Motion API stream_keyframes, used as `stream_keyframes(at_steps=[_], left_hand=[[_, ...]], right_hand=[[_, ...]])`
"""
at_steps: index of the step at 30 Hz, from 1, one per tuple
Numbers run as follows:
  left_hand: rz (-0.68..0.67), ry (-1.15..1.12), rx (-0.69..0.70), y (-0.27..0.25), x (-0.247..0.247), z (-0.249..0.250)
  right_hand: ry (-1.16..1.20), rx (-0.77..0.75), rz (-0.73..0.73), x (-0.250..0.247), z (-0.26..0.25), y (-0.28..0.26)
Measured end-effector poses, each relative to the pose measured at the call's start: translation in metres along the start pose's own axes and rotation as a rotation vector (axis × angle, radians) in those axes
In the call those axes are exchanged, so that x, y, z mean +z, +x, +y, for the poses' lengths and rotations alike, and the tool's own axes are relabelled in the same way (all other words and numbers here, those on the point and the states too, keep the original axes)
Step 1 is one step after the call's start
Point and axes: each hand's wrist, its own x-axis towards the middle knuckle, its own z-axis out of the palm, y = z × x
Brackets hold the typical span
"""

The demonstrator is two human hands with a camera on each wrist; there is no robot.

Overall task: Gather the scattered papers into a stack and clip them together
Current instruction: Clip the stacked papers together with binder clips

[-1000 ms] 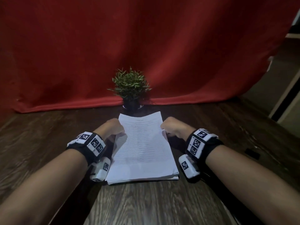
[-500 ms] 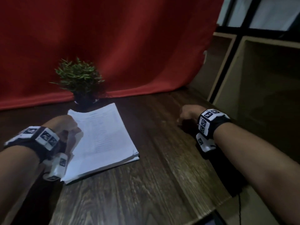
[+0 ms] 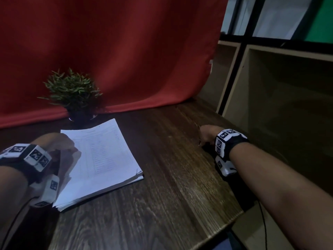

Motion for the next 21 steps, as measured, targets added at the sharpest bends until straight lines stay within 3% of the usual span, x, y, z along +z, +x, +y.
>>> stream_keyframes(at_steps=[5,8,10,13,16,18,21], left_hand=[[0.183,0.179,0.026,0.000,-0.038,0.020],[0.338,0.180,0.182,-0.013,-0.056,0.055],[0.333,0.082,0.343,-0.028,-0.059,0.083],[0.246,-0.328,0.519,-0.046,-0.047,0.110],[0.371,-0.671,0.767,-0.058,-0.036,0.117],[0.448,-0.746,0.922,-0.060,-0.039,0.113],[0.579,-0.766,0.994,-0.060,-0.054,0.101]], right_hand=[[0.185,-0.054,0.125,-0.021,-0.019,-0.001],[0.449,-0.216,0.248,-0.041,-0.052,0.005],[0.783,-0.360,0.253,-0.049,-0.088,0.008],[1.255,-0.571,0.179,-0.066,-0.148,-0.001],[1.385,-0.812,0.147,-0.087,-0.199,-0.026],[1.443,-0.960,0.153,-0.099,-0.224,-0.040],[1.507,-1.075,0.213,-0.107,-0.256,-0.049]])
